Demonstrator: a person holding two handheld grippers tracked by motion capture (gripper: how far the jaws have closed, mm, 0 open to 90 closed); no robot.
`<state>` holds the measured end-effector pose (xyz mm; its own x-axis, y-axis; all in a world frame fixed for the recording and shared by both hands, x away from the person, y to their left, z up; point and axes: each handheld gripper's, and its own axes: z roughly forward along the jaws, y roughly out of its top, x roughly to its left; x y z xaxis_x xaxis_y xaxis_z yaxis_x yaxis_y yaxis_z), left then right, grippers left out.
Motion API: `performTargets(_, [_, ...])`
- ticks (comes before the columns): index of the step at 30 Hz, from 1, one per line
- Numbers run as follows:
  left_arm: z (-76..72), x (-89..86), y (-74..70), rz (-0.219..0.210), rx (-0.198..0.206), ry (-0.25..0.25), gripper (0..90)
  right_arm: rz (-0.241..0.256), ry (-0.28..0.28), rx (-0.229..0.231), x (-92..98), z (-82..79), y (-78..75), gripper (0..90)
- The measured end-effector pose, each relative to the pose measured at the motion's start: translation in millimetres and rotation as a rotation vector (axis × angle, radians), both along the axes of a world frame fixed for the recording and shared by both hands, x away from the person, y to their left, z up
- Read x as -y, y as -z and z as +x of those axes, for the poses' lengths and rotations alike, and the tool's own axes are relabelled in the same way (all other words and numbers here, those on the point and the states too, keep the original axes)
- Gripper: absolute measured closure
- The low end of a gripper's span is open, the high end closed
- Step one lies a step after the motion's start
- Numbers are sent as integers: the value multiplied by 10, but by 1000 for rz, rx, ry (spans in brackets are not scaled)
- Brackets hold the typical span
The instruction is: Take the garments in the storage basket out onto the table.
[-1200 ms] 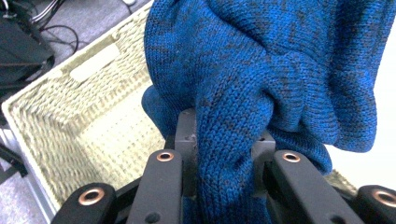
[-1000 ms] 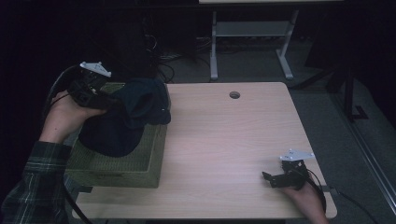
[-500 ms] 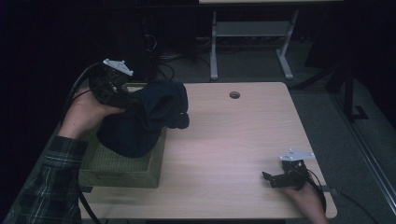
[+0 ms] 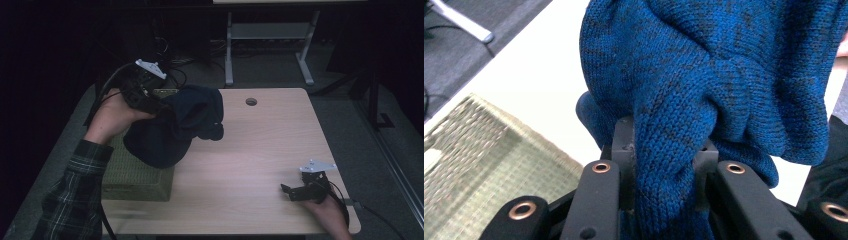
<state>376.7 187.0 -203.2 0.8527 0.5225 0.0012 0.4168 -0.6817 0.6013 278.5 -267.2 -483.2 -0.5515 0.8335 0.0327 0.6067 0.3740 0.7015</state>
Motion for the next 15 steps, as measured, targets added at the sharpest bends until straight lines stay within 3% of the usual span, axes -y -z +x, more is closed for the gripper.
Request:
performTargets(10, [-39,389,67,-7,-9,68,727,0,0,0,0,0,0,20])
performTargets(15, [-43,581,168,-8,-21,89,727,1,0,1,-1,0,1,20])
